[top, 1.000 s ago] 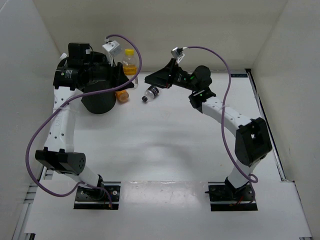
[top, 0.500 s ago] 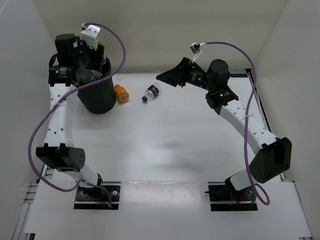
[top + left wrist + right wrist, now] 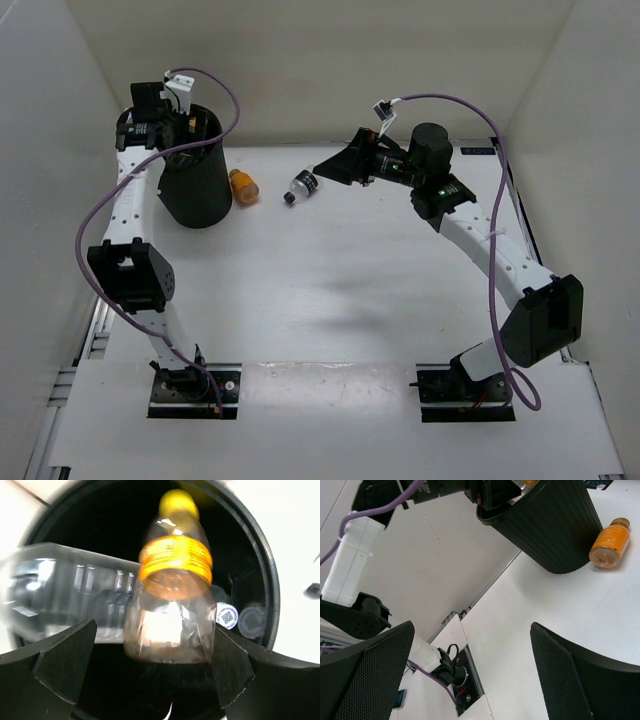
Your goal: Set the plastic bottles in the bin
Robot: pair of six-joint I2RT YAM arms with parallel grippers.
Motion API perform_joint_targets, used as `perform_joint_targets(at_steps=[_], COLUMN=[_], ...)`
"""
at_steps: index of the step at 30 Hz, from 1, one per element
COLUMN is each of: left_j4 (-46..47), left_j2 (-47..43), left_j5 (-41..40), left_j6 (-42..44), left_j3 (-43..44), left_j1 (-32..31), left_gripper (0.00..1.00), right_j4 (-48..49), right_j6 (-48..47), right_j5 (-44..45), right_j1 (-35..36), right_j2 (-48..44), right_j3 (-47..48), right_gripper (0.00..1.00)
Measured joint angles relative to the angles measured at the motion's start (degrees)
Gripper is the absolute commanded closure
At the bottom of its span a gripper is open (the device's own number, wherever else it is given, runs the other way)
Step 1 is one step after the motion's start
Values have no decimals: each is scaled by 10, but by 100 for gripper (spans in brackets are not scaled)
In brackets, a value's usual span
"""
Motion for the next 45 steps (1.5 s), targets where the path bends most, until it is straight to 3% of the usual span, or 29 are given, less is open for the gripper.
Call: perform_joint_targets(at_steps=[11, 19, 24, 30, 35, 45], left_j4=[9, 31, 31, 17, 9, 41], left_j2=[-85, -133, -31, 178, 297, 370], left_j5=[-65, -39, -38, -32, -7, -27], left_j6=[-21, 52, 73, 81, 83, 58], left_j3=[68, -8, -19, 36, 113, 207], left_j1=[-45, -217, -273, -283, -283, -285], left_gripper=[0, 0, 0, 0, 0, 0], right_j4=[-18, -92, -229, -345, -388, -405], right_j6=[-14, -28, -28, -61, -96, -137], right_j5=[2, 106, 287, 424, 457, 451], right_j1=[0, -22, -61, -102, -112, -134], right_j2=[-2, -26, -58, -80, -83, -81], right_j3=[0, -34, -45, -73, -113, -127], right_gripper=[0, 0, 0, 0, 0, 0])
